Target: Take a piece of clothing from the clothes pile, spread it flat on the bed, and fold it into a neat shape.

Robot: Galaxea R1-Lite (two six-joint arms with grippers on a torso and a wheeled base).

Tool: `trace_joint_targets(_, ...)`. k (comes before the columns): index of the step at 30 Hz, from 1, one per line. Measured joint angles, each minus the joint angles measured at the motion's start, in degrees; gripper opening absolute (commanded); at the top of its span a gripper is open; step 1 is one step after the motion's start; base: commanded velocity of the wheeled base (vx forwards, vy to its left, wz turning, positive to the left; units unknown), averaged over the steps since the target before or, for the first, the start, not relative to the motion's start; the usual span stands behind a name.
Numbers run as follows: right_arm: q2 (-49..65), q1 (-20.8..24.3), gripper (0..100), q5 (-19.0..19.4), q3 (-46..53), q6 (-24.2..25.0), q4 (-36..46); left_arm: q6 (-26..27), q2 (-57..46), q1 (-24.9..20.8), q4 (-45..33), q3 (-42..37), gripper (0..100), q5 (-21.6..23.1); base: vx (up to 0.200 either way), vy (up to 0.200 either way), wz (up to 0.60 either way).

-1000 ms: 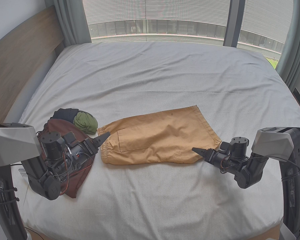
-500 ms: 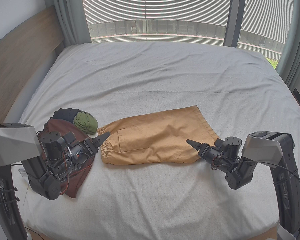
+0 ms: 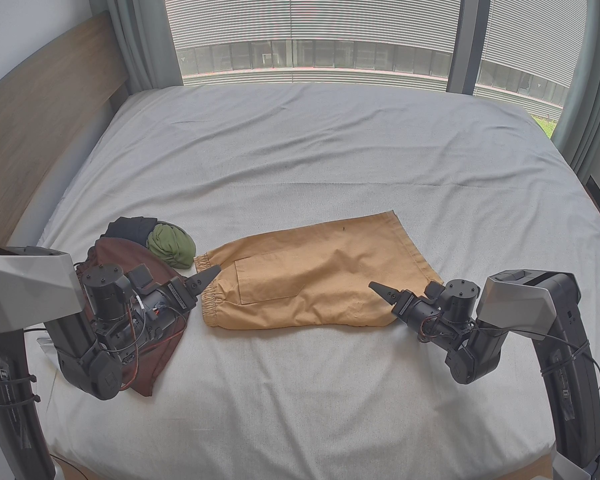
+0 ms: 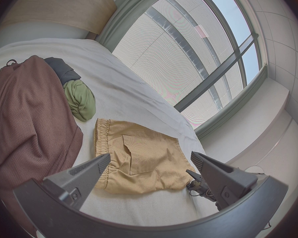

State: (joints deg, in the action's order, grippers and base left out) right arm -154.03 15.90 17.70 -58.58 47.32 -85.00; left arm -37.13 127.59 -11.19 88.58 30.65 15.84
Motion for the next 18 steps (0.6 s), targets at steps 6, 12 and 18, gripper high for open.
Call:
trace_joint_targets(6, -0.3, 0.2, 0, 0.0, 0.4, 0.1, 0.6, -0.1, 0.1, -0.1, 0.0, 0.0, 100, 0.0, 0.000, 0.000, 0.00)
trace_joint_targets(12, 0.0, 1.0, 0, 0.0, 1.9, 0.1, -0.4, -0.1, 0.2, -0.1, 0.0, 0.0, 100, 0.0, 0.000, 0.000, 0.00)
trace_joint_targets(18, 2.0, 2.1, 0, 0.0, 6.0, -0.1, -1.8, -0.1, 0.3, 0.0, 0.0, 0.0, 100, 0.0, 0.000, 0.000, 0.00)
